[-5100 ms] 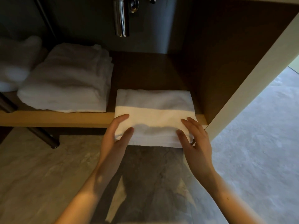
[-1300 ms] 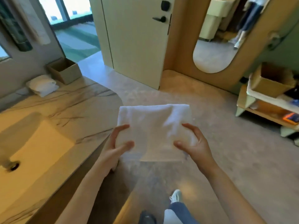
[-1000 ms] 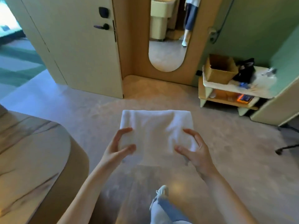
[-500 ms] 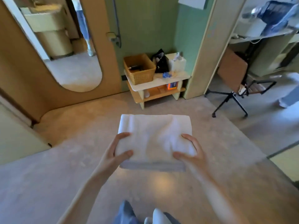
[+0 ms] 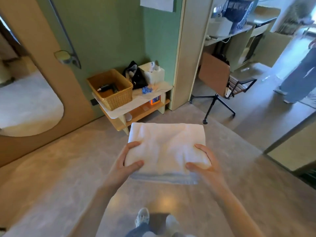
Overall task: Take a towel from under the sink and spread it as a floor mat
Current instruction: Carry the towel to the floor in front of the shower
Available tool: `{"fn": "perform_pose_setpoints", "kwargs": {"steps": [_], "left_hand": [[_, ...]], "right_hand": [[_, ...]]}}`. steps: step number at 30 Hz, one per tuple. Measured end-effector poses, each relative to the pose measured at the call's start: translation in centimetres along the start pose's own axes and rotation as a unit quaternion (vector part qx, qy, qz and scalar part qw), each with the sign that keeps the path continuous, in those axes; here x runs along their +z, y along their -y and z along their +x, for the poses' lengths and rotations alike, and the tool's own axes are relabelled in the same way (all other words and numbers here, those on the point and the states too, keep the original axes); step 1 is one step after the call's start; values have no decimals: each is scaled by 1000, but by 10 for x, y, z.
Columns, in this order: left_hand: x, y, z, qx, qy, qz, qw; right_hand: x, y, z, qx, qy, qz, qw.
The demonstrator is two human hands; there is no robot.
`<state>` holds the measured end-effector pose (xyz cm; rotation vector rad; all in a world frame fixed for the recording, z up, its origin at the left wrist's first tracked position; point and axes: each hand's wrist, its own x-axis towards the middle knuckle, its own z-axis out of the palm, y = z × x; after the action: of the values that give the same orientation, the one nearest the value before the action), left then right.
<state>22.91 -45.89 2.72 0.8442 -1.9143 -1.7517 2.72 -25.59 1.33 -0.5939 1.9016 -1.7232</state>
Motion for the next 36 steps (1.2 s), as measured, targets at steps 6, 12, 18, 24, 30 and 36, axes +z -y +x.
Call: {"fn": "perform_pose_setpoints", "kwargs": {"steps": [6, 12, 18, 24, 30, 36], "left_hand": [[-11, -39, 132, 18, 144, 78, 986], [68, -71, 201, 78, 343, 77, 933], [162, -69, 208, 110, 448, 80, 884], [235, -68, 201, 104, 482, 91, 865], [299, -75, 205, 108, 506, 107, 849], [366, -87, 224, 111, 583, 112, 797]], "right_hand": [[14, 18, 46, 9, -152, -3, 988], [-23, 28, 20, 4, -323, -24, 946], [-68, 28, -22, 19, -452, -19, 892], [-121, 11, -42, 26, -496, -5, 868], [-168, 4, -43, 33, -528, -10, 849], [-192, -6, -45, 48, -599, -36, 799]]}}
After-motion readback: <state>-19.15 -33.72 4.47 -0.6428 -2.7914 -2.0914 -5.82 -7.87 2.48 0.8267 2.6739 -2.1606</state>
